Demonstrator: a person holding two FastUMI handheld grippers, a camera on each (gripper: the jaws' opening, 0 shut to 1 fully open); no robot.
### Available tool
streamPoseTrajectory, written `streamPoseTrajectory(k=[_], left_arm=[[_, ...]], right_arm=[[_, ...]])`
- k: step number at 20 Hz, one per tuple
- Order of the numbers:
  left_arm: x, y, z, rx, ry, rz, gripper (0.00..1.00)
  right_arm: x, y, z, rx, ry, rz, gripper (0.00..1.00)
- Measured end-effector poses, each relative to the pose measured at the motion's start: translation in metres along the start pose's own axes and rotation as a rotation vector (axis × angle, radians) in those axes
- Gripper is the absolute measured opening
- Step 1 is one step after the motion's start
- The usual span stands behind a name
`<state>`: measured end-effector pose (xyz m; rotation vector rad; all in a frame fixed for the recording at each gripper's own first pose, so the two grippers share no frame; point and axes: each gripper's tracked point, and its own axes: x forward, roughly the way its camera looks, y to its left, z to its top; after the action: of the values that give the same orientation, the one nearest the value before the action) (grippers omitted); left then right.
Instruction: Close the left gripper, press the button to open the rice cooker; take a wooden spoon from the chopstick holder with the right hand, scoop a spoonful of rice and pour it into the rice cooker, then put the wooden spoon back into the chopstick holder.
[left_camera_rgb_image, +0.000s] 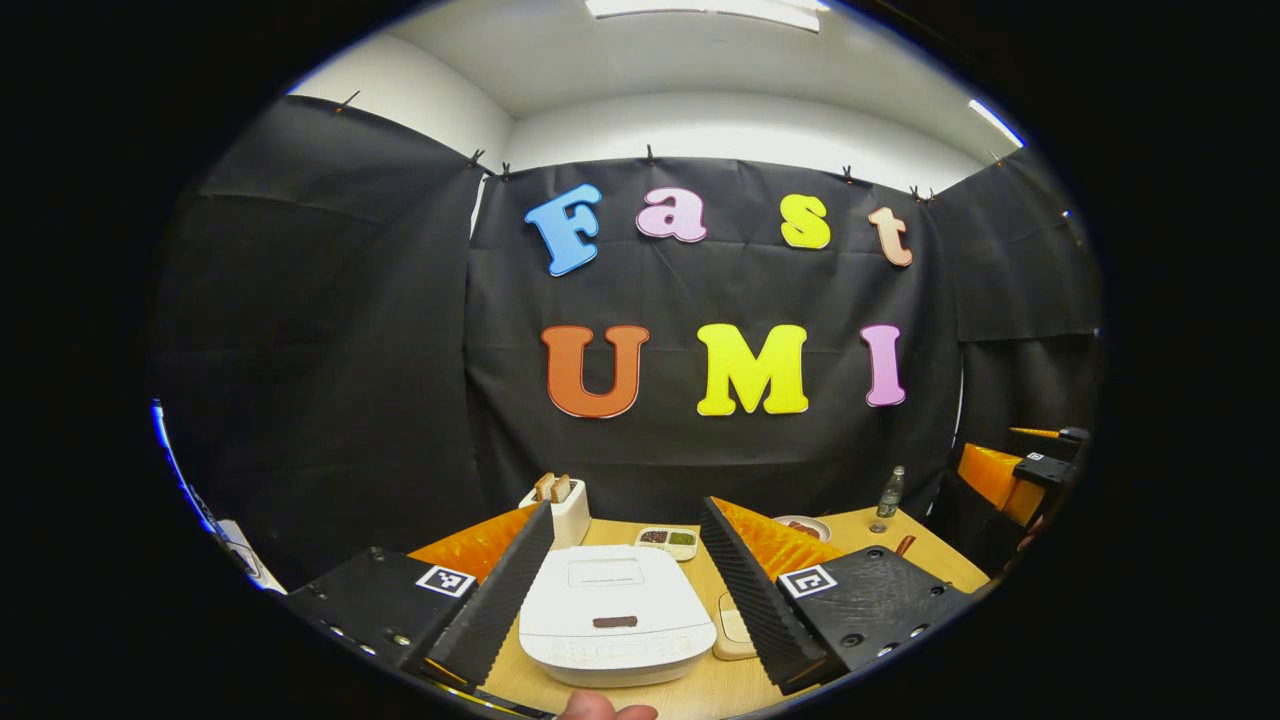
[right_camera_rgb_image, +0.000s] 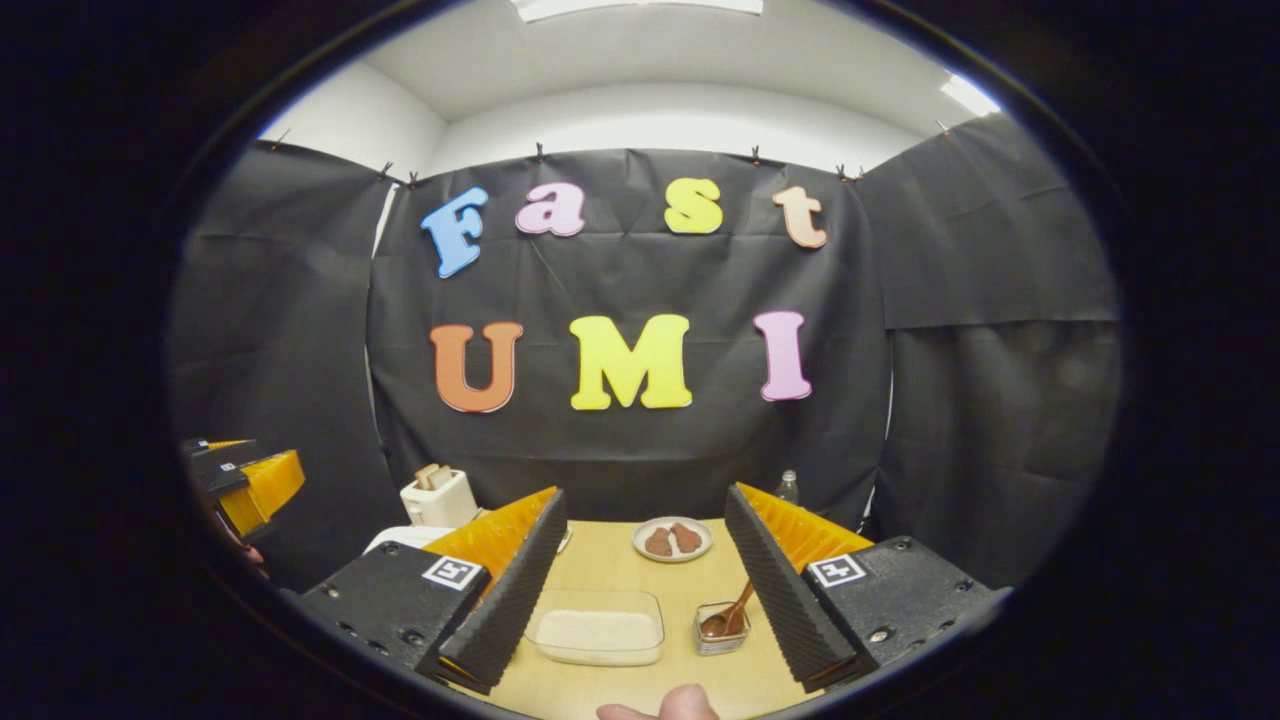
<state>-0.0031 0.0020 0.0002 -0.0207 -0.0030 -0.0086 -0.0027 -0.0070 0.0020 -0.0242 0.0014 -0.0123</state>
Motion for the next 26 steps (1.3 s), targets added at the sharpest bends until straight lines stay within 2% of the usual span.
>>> streamPoseTrajectory(k=[11,17,23,25,26], left_arm=[[0.010,0.003,-0.033,-0.030,0.107,0.019,0.95],[0.022,0.014,-0.060,-0.049,0.214,0.063,0.95],[0.045,0.009,-0.100,-0.060,0.392,0.044,0.93],[0.051,0.005,-0.108,-0.089,0.441,0.027,0.76],[0.057,0.006,-0.115,-0.095,0.468,0.025,0.57]], right_arm=[[0.013,-0.024,-0.008,-0.013,0.029,-0.009,1.00],[0.035,-0.047,-0.020,0.005,0.053,-0.007,1.00],[0.064,-0.076,-0.030,0.025,0.076,-0.004,1.00],[0.072,-0.087,-0.033,0.032,0.079,-0.009,1.00],[0.075,-0.092,-0.033,0.036,0.080,-0.013,1.00]])
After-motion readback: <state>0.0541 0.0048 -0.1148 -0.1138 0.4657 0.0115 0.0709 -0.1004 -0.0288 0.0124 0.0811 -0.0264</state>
